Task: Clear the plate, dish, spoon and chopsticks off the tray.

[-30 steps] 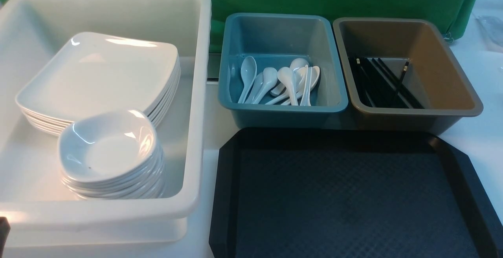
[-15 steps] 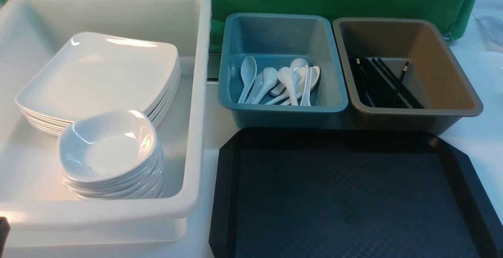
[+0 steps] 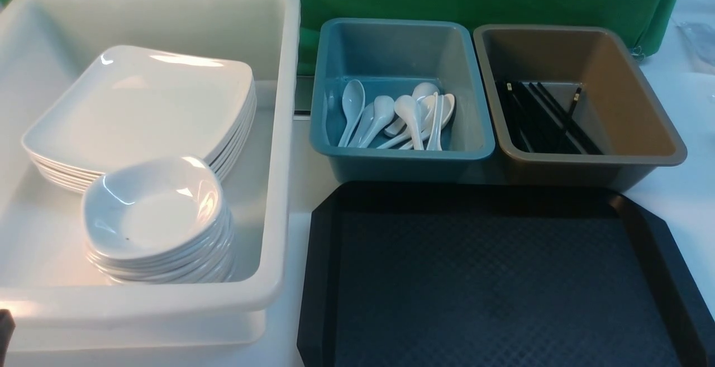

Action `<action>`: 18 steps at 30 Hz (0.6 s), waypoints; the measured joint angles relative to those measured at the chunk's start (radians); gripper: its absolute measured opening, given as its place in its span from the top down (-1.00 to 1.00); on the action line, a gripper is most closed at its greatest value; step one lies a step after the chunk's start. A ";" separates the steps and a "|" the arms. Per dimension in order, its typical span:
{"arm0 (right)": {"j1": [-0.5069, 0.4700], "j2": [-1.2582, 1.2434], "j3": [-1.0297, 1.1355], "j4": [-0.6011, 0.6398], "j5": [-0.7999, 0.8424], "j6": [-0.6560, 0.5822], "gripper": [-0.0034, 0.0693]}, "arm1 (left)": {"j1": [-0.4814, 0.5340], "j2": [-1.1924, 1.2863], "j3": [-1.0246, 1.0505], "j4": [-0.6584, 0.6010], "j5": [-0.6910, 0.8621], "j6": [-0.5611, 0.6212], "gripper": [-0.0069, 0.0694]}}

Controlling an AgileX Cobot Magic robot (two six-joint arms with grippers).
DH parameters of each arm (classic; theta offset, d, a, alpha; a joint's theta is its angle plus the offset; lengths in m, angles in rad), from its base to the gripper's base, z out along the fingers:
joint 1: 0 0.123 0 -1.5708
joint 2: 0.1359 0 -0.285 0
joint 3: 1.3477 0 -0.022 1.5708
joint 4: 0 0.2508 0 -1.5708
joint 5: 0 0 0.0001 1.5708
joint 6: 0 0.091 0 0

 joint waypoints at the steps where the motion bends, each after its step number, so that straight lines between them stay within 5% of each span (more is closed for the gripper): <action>1: 0.000 -0.003 0.000 0.000 0.024 0.013 0.26 | 0.000 0.000 0.000 0.000 0.000 0.000 0.78; 18: 0.000 -0.004 0.000 0.000 0.036 0.079 0.26 | 0.000 0.000 0.000 0.000 0.000 0.000 0.78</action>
